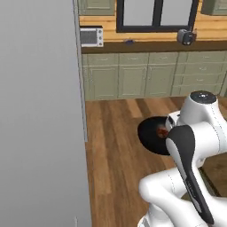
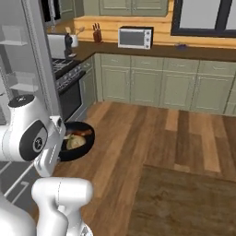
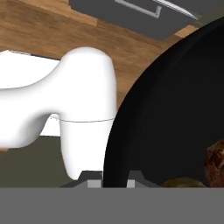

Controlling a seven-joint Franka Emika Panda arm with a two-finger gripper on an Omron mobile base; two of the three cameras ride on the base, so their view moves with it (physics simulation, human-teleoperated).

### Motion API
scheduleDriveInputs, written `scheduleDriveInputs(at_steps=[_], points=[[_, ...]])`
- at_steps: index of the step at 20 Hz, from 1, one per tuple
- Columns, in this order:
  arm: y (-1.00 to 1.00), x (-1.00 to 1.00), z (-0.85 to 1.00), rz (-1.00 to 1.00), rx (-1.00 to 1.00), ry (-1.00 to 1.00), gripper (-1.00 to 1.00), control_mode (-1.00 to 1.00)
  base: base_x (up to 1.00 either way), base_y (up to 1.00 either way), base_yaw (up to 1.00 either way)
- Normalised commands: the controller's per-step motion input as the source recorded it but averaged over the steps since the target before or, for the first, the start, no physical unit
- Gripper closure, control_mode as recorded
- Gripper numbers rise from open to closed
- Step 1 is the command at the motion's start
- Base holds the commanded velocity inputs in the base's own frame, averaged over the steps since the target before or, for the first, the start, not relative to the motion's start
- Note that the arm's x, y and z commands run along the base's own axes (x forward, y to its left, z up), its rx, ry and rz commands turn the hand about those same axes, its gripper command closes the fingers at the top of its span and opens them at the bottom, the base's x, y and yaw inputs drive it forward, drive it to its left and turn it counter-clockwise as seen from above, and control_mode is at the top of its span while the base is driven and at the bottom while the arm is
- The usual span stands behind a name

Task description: Pick the chicken drumstick and onion from their plates and place them in the bowl. Then put the bowl in the fridge.

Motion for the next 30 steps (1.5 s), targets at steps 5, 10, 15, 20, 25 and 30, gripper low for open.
scheduleDriveInputs(at_steps=[5,10,15,20,25,30], points=[[0.00,0.00,0.00,0.00,0.00,0.00,1.00,1.00,0.36,-0.06,0.37],[0.00,0.00,0.00,0.00,0.00,0.00,1.00,1.00,0.74,-0.01,0.32],[0.00,0.00,0.00,0.00,0.00,0.00,1.00,1.00,0.54,0.00,0.43],[0.00,0.00,0.00,0.00,0.00,0.00,1.00,1.00,0.92,0.00,0.36],[0.00,0.00,0.00,0.00,0.00,0.00,1.00,1.00,0.86,-0.03,0.28],[0.00,0.00,0.00,0.00,0.00,0.00,1.00,1.00,0.13,-0.05,0.35]])
